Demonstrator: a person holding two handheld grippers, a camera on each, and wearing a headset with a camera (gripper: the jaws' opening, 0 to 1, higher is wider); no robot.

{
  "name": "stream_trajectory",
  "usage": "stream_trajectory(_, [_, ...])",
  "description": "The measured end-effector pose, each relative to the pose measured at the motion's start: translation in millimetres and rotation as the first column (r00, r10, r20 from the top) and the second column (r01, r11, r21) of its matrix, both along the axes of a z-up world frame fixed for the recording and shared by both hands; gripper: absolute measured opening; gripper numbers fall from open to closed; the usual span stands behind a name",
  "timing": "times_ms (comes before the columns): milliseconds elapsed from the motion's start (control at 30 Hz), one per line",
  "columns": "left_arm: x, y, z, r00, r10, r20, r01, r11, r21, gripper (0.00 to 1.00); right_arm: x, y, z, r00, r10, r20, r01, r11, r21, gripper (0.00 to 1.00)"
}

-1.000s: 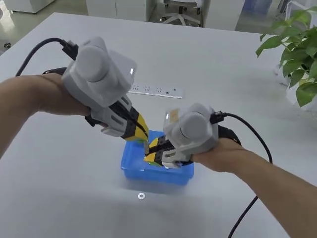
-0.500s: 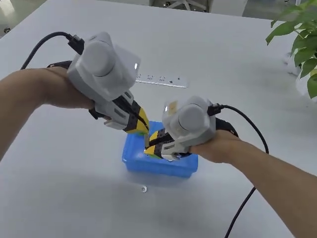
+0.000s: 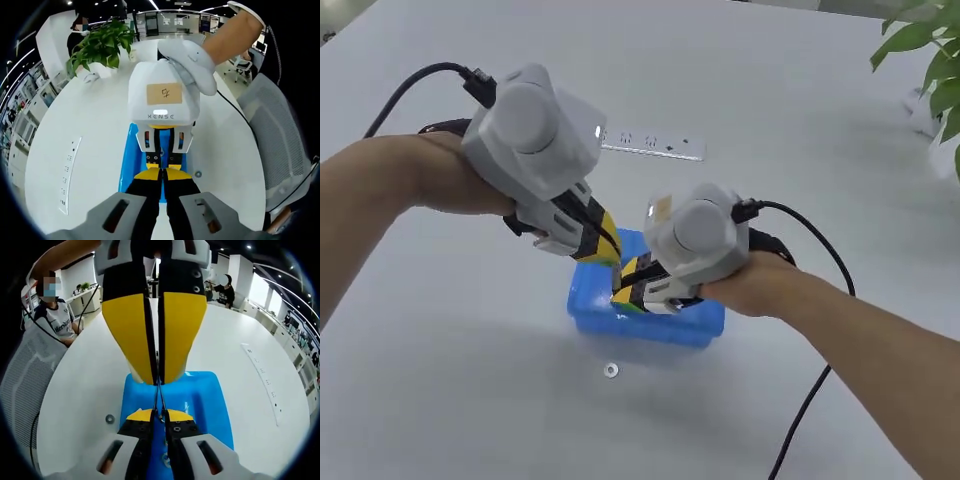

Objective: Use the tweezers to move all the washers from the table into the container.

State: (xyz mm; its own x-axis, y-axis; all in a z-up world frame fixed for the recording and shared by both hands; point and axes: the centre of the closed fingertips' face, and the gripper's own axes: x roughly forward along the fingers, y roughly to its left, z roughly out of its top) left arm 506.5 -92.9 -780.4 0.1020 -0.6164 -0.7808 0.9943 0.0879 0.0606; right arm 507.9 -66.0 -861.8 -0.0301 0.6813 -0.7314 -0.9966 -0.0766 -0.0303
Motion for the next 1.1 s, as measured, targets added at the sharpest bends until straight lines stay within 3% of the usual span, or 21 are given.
stream_trajectory(600, [-2.5, 1.6, 0.9, 1.000, -0.002, 0.008, 0.002, 1.000, 0.009, 0.05, -1.8, -0.8, 1.1, 1.000, 0.012, 0.016, -0.012, 1.000, -0.014, 0.11])
stream_trajectory(1100, [-2.5, -0.9, 17.6, 1.000, -0.007, 0.031, 0.006, 1.000, 0.012, 0.05, -0.4, -1.0, 17.9, 0.999, 0.004, 0.038, -0.005, 1.000, 0.009, 0.11])
